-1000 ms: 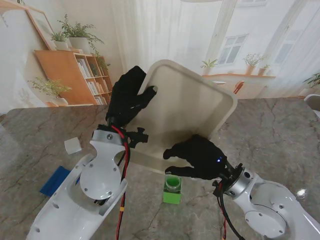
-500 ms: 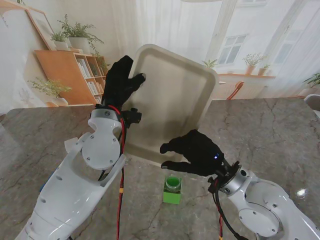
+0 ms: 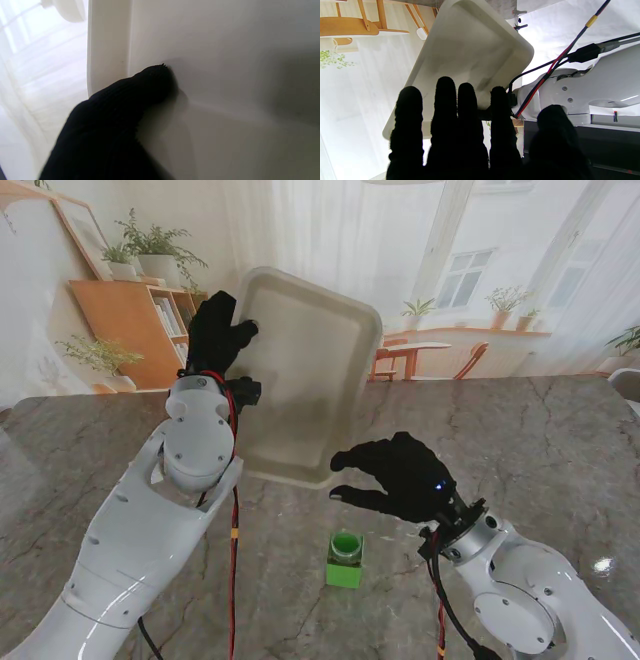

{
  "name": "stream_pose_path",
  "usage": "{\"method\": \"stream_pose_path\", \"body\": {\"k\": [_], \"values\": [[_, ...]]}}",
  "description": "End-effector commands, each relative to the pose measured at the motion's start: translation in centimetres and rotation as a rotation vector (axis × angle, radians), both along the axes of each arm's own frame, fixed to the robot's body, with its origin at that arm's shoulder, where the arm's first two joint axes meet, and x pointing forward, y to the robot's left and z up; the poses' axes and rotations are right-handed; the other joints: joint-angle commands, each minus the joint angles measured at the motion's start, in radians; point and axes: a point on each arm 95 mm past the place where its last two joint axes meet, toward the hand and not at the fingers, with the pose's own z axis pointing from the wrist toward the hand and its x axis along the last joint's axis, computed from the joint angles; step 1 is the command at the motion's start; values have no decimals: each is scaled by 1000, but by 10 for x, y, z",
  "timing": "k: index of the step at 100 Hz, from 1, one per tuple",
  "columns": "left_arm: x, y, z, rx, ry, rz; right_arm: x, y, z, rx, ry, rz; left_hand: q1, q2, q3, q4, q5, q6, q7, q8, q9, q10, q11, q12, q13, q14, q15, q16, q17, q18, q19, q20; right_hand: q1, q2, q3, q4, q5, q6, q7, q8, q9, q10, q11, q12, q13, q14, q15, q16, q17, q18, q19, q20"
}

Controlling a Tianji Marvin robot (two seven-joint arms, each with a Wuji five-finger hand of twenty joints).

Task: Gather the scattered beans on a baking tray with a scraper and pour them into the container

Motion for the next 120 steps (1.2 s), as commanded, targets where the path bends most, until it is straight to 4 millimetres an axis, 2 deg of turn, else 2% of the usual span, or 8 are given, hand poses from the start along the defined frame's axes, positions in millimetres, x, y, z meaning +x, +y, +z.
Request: {"method": "stream_pose_path", "body": {"k": [1,23,42,61,79,88,120], "values": [[7,4,8,-19,-3,29,0,-1,1,-5,5,-8,95,87,44,63,-31,-2,12,14,5,-147,45,26,7,-83,-9,12,37,-183,72,55,10,31,-12,35,-16,-4,-12,-19,-4,-3,-9,-9,6,-9,-7,-3,5,24,21,21],[25,20,1,-34,52,113,0,-5,-1,-4,13,-33,102,93,32,57,-38,-2,8,14,-3,-146,44,27,1,-83,-15,14,33,-185,64,59,10,30,-12,35,-16,-5,-12,-19,-3,-2,-9,-8,7,-10,-6,-3,5,25,21,21],[41,31,-17,-25,120,165,0,-11,-4,-6,26,-63,112,95,18,44,-44,3,4,14,-15,-140,38,23,-9,-84,-24,17,26,-184,53,61,10,29,-12,36,-15,-5,-12,-19,-4,-1,-10,-8,7,-8,-6,-3,4,25,21,21],[58,43,-44,10,203,187,0,-17,-12,-6,50,-97,117,98,10,37,-47,3,2,14,-18,-139,37,19,-11,-81,-28,18,23,-187,47,63,10,28,-12,35,-15,-6,-12,-19,-4,-2,-10,-9,7,-7,-6,-3,4,26,21,21],[70,51,-73,-43,297,235,1,-24,-20,-9,73,-129,121,93,9,34,-47,6,2,14,-19,-132,36,15,-11,-77,-31,19,29,-187,47,66,10,27,-12,35,-13,-5,-11,-19,-2,-1,-10,-9,8,-5,-6,-2,4,27,22,22],[73,51,-88,-97,344,262,3,-27,-24,-7,89,-145,136,89,-2,18,-49,9,1,14,-21,-127,33,14,-14,-67,-33,18,31,-189,49,68,10,27,-12,35,-13,-3,-11,-19,-3,1,-11,-9,6,-5,-6,-2,3,27,22,22],[79,57,-134,-143,468,327,5,-30,-38,-5,121,-174,141,83,-6,4,-50,12,0,14,-20,-124,25,13,-17,-59,-35,18,36,-193,53,69,10,27,-12,35,-11,-6,-11,-19,-1,1,-11,-9,7,-3,-6,-2,3,29,23,23]]}}
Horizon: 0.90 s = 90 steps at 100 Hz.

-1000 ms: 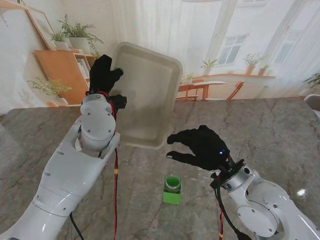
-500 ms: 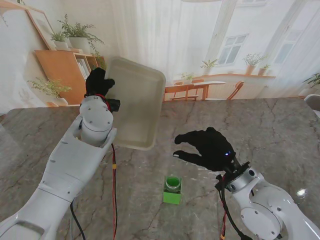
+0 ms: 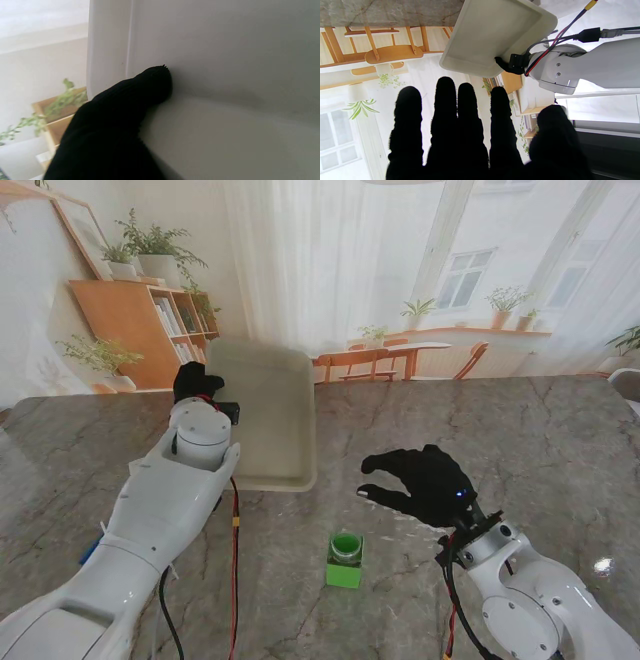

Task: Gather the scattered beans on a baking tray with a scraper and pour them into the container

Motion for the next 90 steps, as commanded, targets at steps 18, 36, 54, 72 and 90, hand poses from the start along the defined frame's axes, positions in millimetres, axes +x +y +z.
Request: {"method": "stream_pose_path", "body": {"k": [18,36,54,72,90], "values": [[2,0,-27,-46,73,32,2,0,-15,-1,50,-18,123,64,25,-12,-25,0,1,14,12,-124,15,4,2,-47,-15,-4,56,-186,90,54,10,25,-12,35,-9,-1,-11,-20,0,2,-11,-9,6,-2,-5,-1,0,20,17,23],[5,1,-41,-82,109,51,4,1,-19,-13,63,-13,145,55,26,-40,-115,-49,-99,14,7,-125,12,3,-1,-34,-23,-9,54,-171,86,48,10,26,-12,35,-9,-1,-11,-20,-1,3,-12,-9,6,-2,-6,-2,0,21,18,23],[6,-1,-54,-91,144,44,3,0,-21,-18,75,-14,135,61,41,-47,-153,-74,-266,14,-2,-123,17,4,-6,-37,-25,-6,50,-180,83,46,10,26,-12,35,-9,-2,-11,-20,0,4,-12,-9,6,-2,-5,-1,-1,21,17,23],[7,-4,-69,-106,181,52,3,1,-23,-15,87,-15,141,65,36,-53,-157,-88,-413,-10,-8,-102,2,-4,-12,-33,-30,-10,42,-182,74,46,11,27,-11,36,-9,-2,-11,-20,-1,4,-12,-9,6,-1,-5,-1,0,22,18,23],[6,-5,-80,-101,220,47,4,1,-24,-10,93,-19,134,93,-15,-39,-189,-73,-622,-135,-50,-30,-87,-80,-51,-24,-60,-54,10,-153,40,45,10,26,-12,35,-8,-1,-11,-20,-1,4,-12,-9,5,0,-5,-1,-1,22,18,23]]}}
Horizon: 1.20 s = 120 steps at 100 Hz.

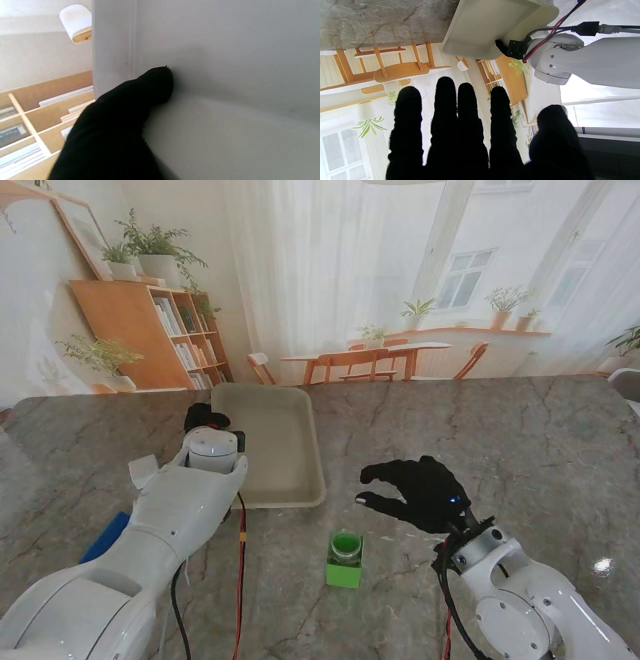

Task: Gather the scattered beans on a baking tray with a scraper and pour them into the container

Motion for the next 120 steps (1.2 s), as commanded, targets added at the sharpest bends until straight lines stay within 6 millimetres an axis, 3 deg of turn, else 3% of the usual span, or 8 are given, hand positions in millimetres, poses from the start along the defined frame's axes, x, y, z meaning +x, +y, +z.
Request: {"method": "stream_pose_path", "body": {"k": [1,16,25,40,62,79,103,120], "values": [[1,-7,-1,-7,11,-20,0,0,-4,-5,21,-2,99,78,18,-35,-26,-37,-58,-57,-37,-41,-33,-25,-38,-26,-16,-17,11,-139,40,42,10,26,-12,35,-7,-1,-11,-20,-1,4,-12,-9,5,0,-5,-1,-1,22,18,23],[-2,-6,-10,-8,47,-40,0,0,-5,-4,26,-2,115,122,-139,-8,-37,-31,-239,-182,-97,-19,-84,-61,-121,-4,-41,-11,-52,-70,3,60,10,27,-12,35,-7,-1,-10,-20,0,3,-12,-9,7,-1,-4,-1,-1,21,18,23],[-5,-4,-15,5,74,-72,0,1,-5,-4,29,-2,118,152,-241,-26,-33,-32,-377,-311,-165,-16,-75,-107,-191,13,-65,-19,-128,-17,-15,75,11,26,-12,35,-8,-1,-11,-20,0,4,-12,-9,6,0,-5,-1,-1,21,19,23],[-9,-3,-18,6,94,-105,1,2,-6,0,33,0,105,280,-475,-60,-30,-19,-561,-570,-292,-7,-32,-380,-325,41,-55,-233,-292,91,-21,64,10,26,-12,35,-6,-3,-10,-20,0,5,-12,-9,6,0,-5,-1,-1,21,19,23],[-12,-2,-15,52,118,-180,2,3,-7,2,36,2,57,325,-622,-100,-71,8,-757,-748,-461,22,-159,-507,-586,134,-195,-350,-694,218,-187,74,11,26,-12,35,-7,-1,-10,-20,-1,5,-12,-9,6,1,-5,-1,-1,21,19,23],[-15,-2,-8,74,107,-261,2,3,-8,2,41,-1,-36,363,-680,-118,-129,37,-836,-909,-599,44,-241,-619,-784,132,-338,-507,-927,214,-510,-11,10,25,-12,35,-6,-1,-10,-20,0,4,-12,-9,5,1,-4,-1,-2,22,19,23],[-17,-1,-1,202,152,-390,2,2,-9,3,48,-8,-99,418,-687,-126,-198,101,-870,-1032,-749,115,-285,-709,-1016,203,-408,-621,-1006,237,-1002,-124,11,25,-12,35,-6,-1,-10,-20,-1,5,-13,-9,5,1,-4,-1,-2,22,19,23],[-16,3,8,345,111,-508,2,0,-9,0,48,-16,-118,454,-692,-127,-272,97,-890,-1055,-884,68,-307,-747,-1063,91,-512,-755,-970,132,-1112,-329,11,24,-12,35,-7,-1,-10,-20,-1,5,-13,-9,5,2,-5,-1,-3,21,19,23]]}}
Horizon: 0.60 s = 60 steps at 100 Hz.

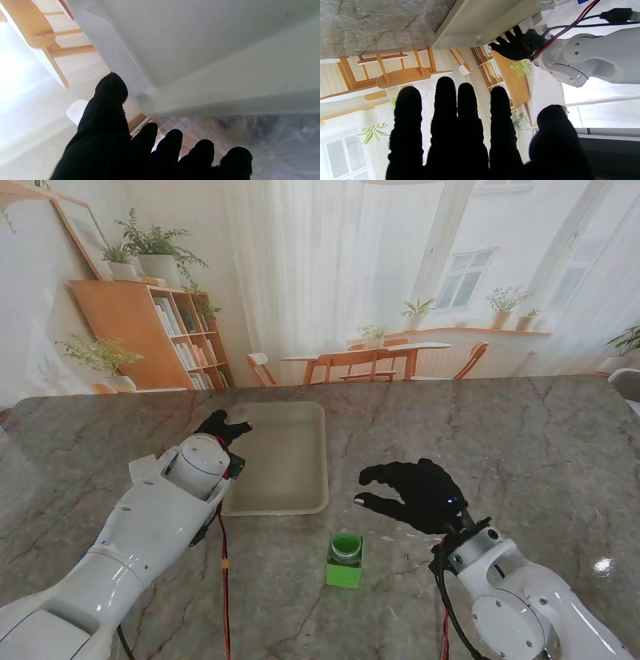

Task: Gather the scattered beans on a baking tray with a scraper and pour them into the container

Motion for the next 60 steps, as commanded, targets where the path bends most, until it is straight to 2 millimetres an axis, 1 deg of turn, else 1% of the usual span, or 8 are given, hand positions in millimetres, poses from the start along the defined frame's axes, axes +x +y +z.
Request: {"method": "stream_pose_path", "body": {"k": [1,5,16,25,33,39,48,60], "values": [[1,7,8,60,-55,-60,-1,-2,-4,-9,20,-6,-30,42,-20,-68,-51,-12,-21,-10,-45,-45,-12,-16,-41,-64,-32,-44,7,-60,-33,-62,11,24,-12,35,-8,-1,-11,-21,-1,5,-13,-9,5,1,-5,-1,-3,21,19,23],[1,8,15,93,-89,-99,-1,-2,-3,-11,20,-9,-35,48,-21,-69,-63,-18,-20,-7,-57,-52,-9,-17,-37,-77,-35,-71,10,-71,-34,-79,11,24,-12,35,-8,-1,-11,-21,-1,6,-13,-9,4,1,-5,-1,-3,21,19,23],[-4,4,41,115,-212,-148,-1,-4,-3,-15,20,-17,-39,55,-22,-70,-67,-23,-18,-3,-56,-58,-6,-16,-35,-92,-27,-72,15,-96,-29,-83,11,23,-12,36,-9,0,-11,-21,-3,4,-13,-9,3,0,-5,-1,-2,20,19,23],[-15,0,67,119,-317,-177,-1,-5,-4,-15,21,-28,-39,62,-23,-71,-61,-23,-10,6,-40,-63,0,-10,-32,-93,-13,-41,17,-102,-7,-55,11,22,-12,36,-12,0,-12,-21,-6,6,-14,-9,1,-1,-6,-2,-3,19,18,22],[-29,-3,86,132,-393,-218,-2,-7,-5,-10,21,-41,-42,67,-23,-71,-35,-18,4,24,7,-65,10,5,-15,-90,27,62,-4,-93,76,112,11,21,-12,36,-16,4,-14,-21,-9,4,-14,-9,-2,-3,-6,-2,-4,16,18,22],[-43,-5,98,152,-441,-261,-2,-8,-6,-4,21,-50,-44,82,-26,-74,-7,-12,18,40,67,-66,26,24,26,-84,67,91,27,-56,152,213,9,16,-14,35,-20,-3,-15,-21,-13,1,-15,-9,-4,-7,-7,-2,-4,12,17,21],[-66,-6,108,195,-499,-334,-2,-10,-8,12,23,-63,-52,101,-28,-75,38,-18,44,74,147,-66,51,69,113,-83,104,119,73,-37,262,300,7,6,-15,36,-32,3,-18,-20,-25,0,-16,-9,-12,-12,-9,-3,-6,0,14,19],[-99,-3,111,300,-542,-438,-1,-14,-11,29,19,-75,-76,125,-32,-78,100,-43,79,123,240,-74,76,114,227,-78,148,169,133,-24,433,375,-8,-12,-12,40,-61,11,-28,-20,-57,-4,-21,-10,-37,-21,-21,-11,-20,-25,-11,4]]}}
